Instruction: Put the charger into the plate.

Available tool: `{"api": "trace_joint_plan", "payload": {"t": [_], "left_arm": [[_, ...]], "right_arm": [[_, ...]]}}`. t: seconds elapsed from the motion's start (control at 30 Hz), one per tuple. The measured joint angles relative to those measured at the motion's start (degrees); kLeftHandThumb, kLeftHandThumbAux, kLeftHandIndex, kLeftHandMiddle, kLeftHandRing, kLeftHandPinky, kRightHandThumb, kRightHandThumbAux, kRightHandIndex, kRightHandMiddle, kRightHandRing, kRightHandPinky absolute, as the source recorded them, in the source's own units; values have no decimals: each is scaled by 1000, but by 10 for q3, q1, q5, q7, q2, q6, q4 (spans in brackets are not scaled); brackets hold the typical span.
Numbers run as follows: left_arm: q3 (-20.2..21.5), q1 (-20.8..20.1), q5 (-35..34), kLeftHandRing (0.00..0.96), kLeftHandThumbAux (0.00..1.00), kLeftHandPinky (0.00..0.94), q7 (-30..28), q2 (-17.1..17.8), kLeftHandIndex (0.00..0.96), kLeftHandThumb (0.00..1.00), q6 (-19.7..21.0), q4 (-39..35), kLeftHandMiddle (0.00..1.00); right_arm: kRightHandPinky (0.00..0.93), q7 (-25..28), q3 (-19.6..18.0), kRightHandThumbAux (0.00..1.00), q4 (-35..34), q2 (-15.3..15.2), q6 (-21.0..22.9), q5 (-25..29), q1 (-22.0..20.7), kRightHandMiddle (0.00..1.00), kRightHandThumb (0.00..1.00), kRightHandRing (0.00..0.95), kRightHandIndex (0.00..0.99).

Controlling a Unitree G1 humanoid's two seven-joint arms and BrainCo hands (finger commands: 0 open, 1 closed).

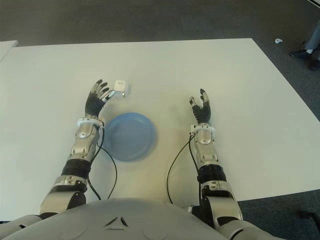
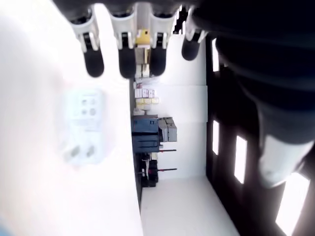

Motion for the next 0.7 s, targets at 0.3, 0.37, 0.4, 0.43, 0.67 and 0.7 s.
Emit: {"api": "trace_joint_plan", "payload": {"t": [0.3,0.37,0.4,0.43,0.67,0.7], "left_arm": [[-21,-54,53,202,471,238,26,27,130,536,67,-62,199],[-27,-58,63,204,469,235,27,31,132,516,82,-68,202],[-31,-61,69,204,468,231,27,33,133,500,89,-69,202],[-37,-64,75,198,468,211,27,37,136,471,98,-68,200],[-68,-109,105,175,469,179,15,64,138,372,139,-25,185],[-74,-116,109,169,463,171,14,68,134,356,144,-19,179]], "right_arm": [[93,0,0,503,-9,5,-4,0,9,17,338,27,36],[93,0,0,502,-9,5,-5,0,10,18,335,28,36],[93,-1,0,502,-9,5,-6,0,10,18,333,28,37],[93,-1,0,501,-9,5,-6,0,10,19,329,28,36],[90,-1,1,505,-9,7,-9,0,12,19,318,27,34],[90,-1,1,507,-9,7,-9,0,12,19,319,27,33]]}}
